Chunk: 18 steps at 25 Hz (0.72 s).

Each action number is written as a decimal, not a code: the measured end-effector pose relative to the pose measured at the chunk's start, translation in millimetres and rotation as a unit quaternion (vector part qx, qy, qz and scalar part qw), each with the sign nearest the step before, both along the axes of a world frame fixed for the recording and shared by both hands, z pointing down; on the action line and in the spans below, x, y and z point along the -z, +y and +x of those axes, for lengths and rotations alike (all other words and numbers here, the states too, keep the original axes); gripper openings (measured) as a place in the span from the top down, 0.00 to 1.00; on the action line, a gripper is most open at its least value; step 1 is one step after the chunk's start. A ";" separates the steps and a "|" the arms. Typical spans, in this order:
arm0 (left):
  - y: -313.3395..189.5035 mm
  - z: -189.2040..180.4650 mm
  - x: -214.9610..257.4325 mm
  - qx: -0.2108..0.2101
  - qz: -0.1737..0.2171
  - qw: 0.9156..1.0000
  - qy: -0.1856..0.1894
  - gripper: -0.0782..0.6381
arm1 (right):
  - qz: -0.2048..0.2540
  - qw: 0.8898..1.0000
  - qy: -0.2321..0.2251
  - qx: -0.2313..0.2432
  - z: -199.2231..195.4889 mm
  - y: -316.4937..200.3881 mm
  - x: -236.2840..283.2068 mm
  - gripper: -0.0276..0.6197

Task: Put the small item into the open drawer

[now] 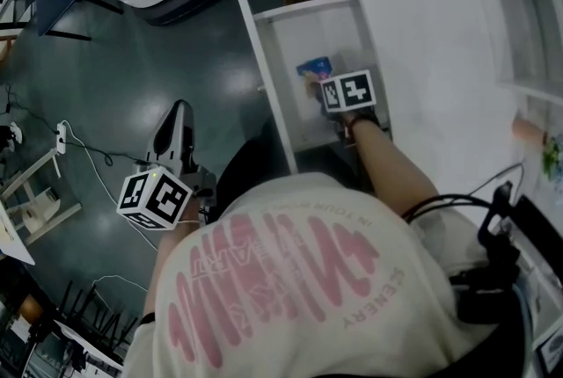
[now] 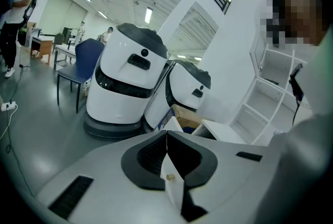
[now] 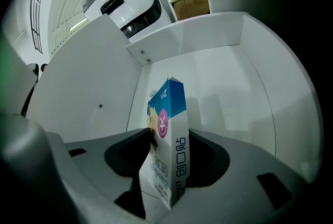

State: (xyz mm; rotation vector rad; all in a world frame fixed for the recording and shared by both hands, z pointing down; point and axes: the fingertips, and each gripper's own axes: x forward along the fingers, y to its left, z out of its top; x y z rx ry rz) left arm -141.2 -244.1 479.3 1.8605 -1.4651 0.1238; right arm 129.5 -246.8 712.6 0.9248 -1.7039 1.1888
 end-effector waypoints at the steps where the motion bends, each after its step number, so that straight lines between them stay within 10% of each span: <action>1: 0.5 -1.7 0.9 0.001 0.001 1.000 -0.001 0.85 | 0.000 1.000 0.001 0.001 -0.2 -0.5 -0.1 0.63; 18: 1.3 -3.9 -12.2 0.008 -0.003 1.000 0.009 0.85 | -0.011 1.000 0.003 -0.003 1.7 1.4 -8.1 0.57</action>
